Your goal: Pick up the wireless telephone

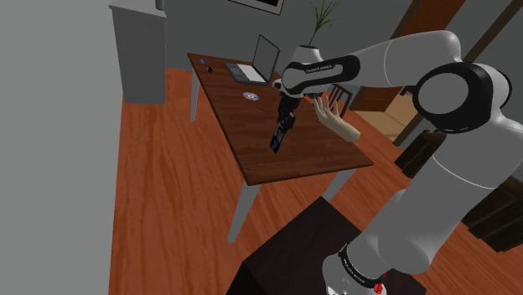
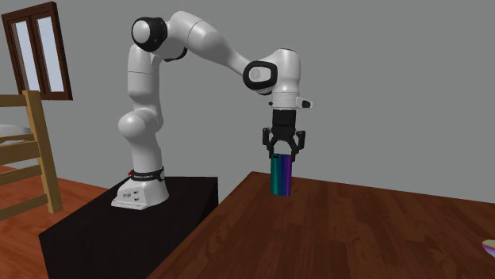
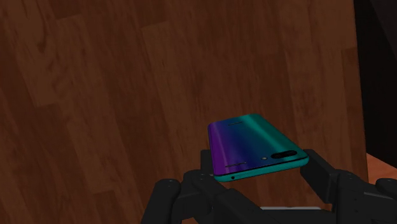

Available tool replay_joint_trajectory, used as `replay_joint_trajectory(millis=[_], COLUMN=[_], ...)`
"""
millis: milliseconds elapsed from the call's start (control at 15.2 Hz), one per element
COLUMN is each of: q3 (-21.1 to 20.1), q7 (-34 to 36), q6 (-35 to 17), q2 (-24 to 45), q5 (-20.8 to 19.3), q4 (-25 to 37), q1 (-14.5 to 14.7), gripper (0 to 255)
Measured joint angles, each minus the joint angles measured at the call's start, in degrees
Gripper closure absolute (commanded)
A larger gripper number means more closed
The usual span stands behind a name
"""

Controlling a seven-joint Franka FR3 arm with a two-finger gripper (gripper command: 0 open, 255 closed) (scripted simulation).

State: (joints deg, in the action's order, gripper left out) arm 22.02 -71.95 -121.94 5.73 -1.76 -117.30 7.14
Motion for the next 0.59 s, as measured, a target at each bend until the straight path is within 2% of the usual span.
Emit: replay_joint_trajectory(millis=[330,594], q3=[0.00,0.00], q7=[0.01,0.20], q6=[-0.02,2.20], q2=[-0.02,-0.89], q5=[-0.01,-0.36], q4=[-0.03,1.30], q1=[0.01,0.11], gripper=[255,255])
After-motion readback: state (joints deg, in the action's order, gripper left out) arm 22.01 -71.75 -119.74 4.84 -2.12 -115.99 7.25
